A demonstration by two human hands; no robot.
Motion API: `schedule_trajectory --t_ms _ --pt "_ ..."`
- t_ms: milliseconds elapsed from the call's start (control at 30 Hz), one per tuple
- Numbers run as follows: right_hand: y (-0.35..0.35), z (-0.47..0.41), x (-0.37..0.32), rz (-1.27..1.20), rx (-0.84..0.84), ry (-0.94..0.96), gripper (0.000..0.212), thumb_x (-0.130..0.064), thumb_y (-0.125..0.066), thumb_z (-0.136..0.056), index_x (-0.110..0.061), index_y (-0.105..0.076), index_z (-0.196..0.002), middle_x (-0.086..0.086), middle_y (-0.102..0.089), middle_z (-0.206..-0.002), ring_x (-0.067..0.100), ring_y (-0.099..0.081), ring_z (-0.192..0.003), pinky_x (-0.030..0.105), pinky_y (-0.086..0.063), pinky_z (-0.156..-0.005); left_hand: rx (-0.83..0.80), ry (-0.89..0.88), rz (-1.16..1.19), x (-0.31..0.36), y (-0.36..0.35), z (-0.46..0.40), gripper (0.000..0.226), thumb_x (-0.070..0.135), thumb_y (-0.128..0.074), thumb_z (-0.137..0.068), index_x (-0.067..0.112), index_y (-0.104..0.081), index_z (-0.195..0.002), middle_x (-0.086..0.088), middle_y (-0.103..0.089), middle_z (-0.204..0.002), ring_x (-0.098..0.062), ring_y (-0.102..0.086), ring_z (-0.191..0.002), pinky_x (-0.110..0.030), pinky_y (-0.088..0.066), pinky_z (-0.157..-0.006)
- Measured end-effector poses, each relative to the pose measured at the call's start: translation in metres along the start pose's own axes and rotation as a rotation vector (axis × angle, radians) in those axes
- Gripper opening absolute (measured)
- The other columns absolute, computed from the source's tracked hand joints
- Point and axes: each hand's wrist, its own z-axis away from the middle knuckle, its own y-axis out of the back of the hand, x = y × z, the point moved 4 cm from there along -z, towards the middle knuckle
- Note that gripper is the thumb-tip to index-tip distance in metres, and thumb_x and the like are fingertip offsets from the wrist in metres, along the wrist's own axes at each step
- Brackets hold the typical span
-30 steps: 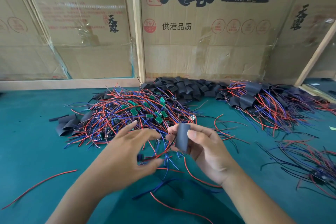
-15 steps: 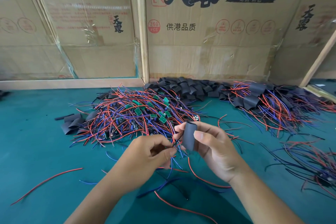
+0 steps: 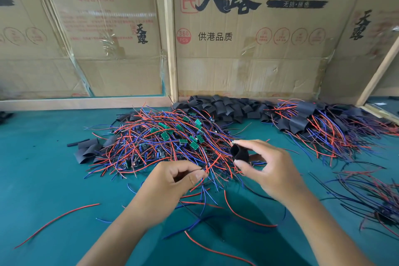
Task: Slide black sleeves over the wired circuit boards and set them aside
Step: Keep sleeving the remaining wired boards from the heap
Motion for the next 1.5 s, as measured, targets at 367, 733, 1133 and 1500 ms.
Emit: schedule_trajectory --t_ms 367,733,1133,1500 --pt "-0.011 0.004 -0.020 0.135 -0.038 0.204 0.041 -0.018 -0.076 -0.080 -0.011 -0.070 -0.120 -0.005 -0.068 -0.113 0.005 -0.061 -0.105 0.014 -0.044 -0.094 -0.084 -0.049 -0.098 0.000 -0.005 0.000 0.017 0.042 -0.065 -0.094 0.028 -0.075 -0.091 -0.001 -0.057 -0.067 -0.005 -0.038 -0.058 -0.021 -0.031 -0.055" --pt "-0.034 0.011 -0.041 0.373 -0.236 0.418 0.032 -0.030 -0.068 -0.082 -0.017 -0.071 -0.112 -0.009 -0.071 -0.104 0.013 -0.064 -0.094 0.031 -0.046 -0.089 -0.052 -0.019 -0.154 -0.004 -0.005 -0.003 0.010 0.031 -0.065 -0.097 0.037 -0.067 -0.090 0.010 -0.051 -0.058 -0.008 -0.039 -0.053 -0.020 -0.032 -0.054" --pt "-0.044 0.015 -0.041 0.405 -0.381 0.327 0.031 -0.035 -0.067 -0.082 -0.018 -0.070 -0.108 -0.007 -0.069 -0.097 0.018 -0.063 -0.091 0.034 -0.047 -0.087 -0.125 0.048 -0.142 -0.010 -0.010 -0.001 0.028 0.008 -0.050 -0.098 0.035 -0.052 -0.106 0.010 -0.061 -0.080 -0.009 -0.041 -0.059 -0.021 -0.036 -0.058" --pt "-0.067 0.027 -0.056 0.368 -0.421 0.251 0.036 -0.035 -0.054 -0.085 -0.016 -0.065 -0.113 -0.001 -0.060 -0.092 0.021 -0.057 -0.085 0.033 -0.048 -0.071 0.114 0.025 -0.313 -0.008 -0.025 0.001 0.031 0.003 -0.035 -0.097 0.031 -0.046 -0.105 0.013 -0.057 -0.103 0.004 -0.050 -0.097 -0.015 -0.039 -0.080"
